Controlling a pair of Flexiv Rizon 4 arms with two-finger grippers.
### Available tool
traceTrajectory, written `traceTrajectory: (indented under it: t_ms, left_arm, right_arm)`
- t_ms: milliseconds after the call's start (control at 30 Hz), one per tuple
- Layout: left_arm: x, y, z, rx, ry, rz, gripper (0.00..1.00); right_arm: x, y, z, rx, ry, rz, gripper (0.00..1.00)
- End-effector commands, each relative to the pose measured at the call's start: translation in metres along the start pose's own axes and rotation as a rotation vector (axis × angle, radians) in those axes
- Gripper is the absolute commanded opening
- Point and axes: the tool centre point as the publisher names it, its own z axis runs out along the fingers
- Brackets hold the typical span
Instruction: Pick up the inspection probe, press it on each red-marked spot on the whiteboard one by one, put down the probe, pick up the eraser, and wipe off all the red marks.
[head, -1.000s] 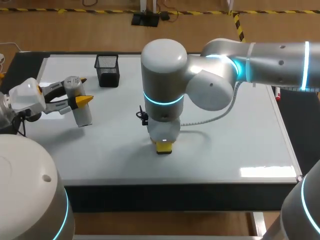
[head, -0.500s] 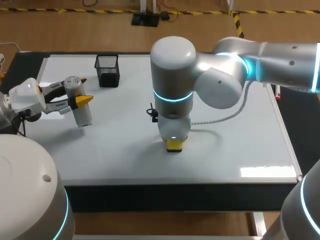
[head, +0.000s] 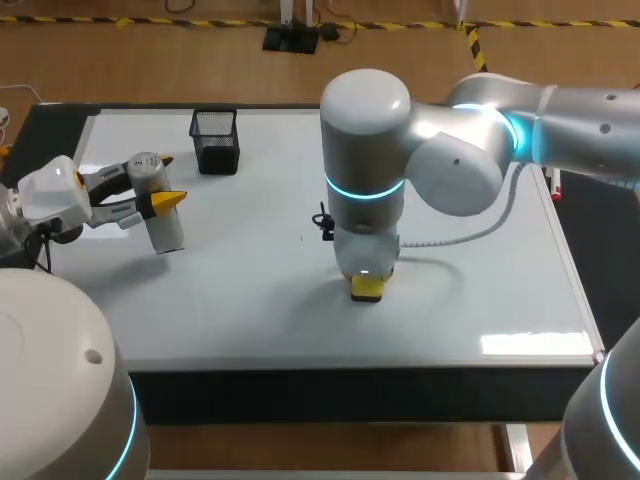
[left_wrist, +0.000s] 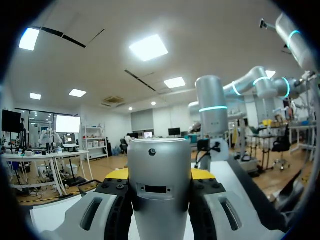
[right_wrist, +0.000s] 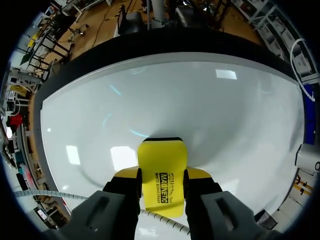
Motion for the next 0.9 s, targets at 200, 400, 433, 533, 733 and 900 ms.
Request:
traceTrajectory:
  t_ms: [200,400,433,533,733,900]
  left_arm:
    - [0.001,-0.002,0.000,-0.002,-0.002,0.001,0.00]
    - [0.001,-0.002,0.000,-0.002,-0.002,0.001,0.00]
    - [0.001,-0.002,0.000,-0.002,-0.002,0.001,0.00]
    - [0.001,-0.002,0.000,-0.002,-0.002,0.001,0.00]
    - [0.001,-0.002,0.000,-0.002,-0.002,0.001,0.00]
    - [0.001,-0.002,0.000,-0.002,-0.002,0.001,0.00]
  right_arm:
    - [0.014,-0.006,-0.001,0.005,-0.009,0.001,0.00]
    - [0.019,-0.017,-0.024,-0.022,-0.025,-0.045,0.00]
    - [0.020,-0.020,-0.028,-0.026,-0.036,-0.052,0.00]
    - [0.024,-0.030,-0.039,-0.010,-0.045,-0.051,0.00]
    - [0.030,-0.046,-0.053,0.021,-0.036,-0.040,0.00]
    - [0.031,-0.049,-0.056,0.027,-0.038,-0.031,0.00]
